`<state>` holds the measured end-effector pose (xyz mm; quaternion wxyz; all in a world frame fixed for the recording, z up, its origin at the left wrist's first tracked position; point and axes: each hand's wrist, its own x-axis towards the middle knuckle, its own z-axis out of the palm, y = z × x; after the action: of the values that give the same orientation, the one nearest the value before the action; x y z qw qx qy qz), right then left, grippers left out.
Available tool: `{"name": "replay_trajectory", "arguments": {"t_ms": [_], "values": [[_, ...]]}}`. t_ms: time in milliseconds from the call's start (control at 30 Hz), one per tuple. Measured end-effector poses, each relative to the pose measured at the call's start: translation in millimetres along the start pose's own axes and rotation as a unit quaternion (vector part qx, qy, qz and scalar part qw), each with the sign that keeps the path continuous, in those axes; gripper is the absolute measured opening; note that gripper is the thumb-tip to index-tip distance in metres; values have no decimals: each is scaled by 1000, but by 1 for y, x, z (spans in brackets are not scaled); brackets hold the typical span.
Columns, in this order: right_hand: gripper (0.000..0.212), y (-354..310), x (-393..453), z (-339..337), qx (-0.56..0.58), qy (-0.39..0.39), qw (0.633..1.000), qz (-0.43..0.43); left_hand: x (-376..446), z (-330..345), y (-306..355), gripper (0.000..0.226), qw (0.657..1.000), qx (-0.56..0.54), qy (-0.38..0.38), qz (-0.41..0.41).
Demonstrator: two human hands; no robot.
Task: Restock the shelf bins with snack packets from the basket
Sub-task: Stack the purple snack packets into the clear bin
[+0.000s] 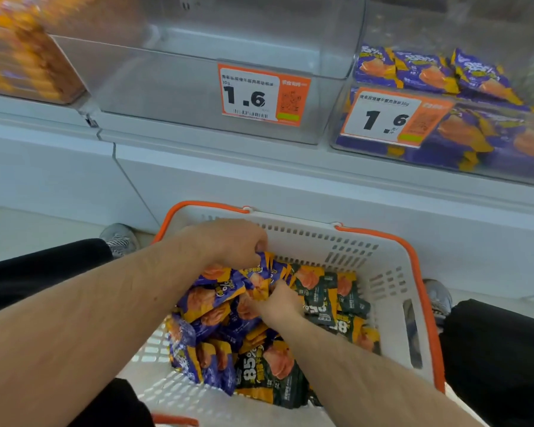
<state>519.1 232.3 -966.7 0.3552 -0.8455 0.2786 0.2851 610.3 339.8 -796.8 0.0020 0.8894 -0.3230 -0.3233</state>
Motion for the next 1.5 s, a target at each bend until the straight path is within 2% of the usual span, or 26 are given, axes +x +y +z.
{"name": "replay_trajectory", "arguments": {"t_ms": [33,167,267,333,467,633,700,767,900,1000,1133,1233,1300,1367,1400,1500], "values": [[62,-1,1,5,-8,8,1000,4,0,0,0,29,1000,-1,1,0],[41,4,0,1,-13,32,999,29,-3,0,-1,27,1000,-2,-1,1],[39,10,-6,-15,-10,10,1000,13,-6,-2,0,31,1000,-2,7,2],[36,10,-14,-32,39,-15,999,-13,-9,-5,4,35,1000,1,10,5],[3,8,-39,-75,111,-37,991,-62,-12,-11,8,42,1000,-6,25,10],[14,0,-78,-121,166,-29,977,-132,-19,-23,9,67,996,-23,74,-33],[4,-4,-94,-136,188,-15,970,-156,-24,-29,9,77,993,-54,94,-50],[20,-7,-104,-149,213,7,961,-174,-30,-33,8,83,990,-84,101,-55],[30,-17,-117,-167,234,23,951,-203,-41,-39,5,84,982,-158,91,-44],[34,-26,-124,-178,244,37,942,-228,-49,-45,9,74,977,-186,94,-34],[46,-36,-142,-188,255,59,927,-270,-61,-64,23,39,954,-250,164,15],[45,-44,-161,-197,226,142,916,-301,-69,-81,32,23,926,-316,198,63],[39,-47,-174,-205,194,201,905,-322,-74,-90,38,20,916,-328,210,96],[32,-51,-187,-212,195,227,896,-328,-77,-98,45,17,902,-347,232,112],[35,-52,-193,-215,190,232,897,-326,-78,-102,49,15,895,-354,246,115],[67,-58,-201,-221,99,303,891,-324,-79,-114,62,9,868,-389,281,127]]}}
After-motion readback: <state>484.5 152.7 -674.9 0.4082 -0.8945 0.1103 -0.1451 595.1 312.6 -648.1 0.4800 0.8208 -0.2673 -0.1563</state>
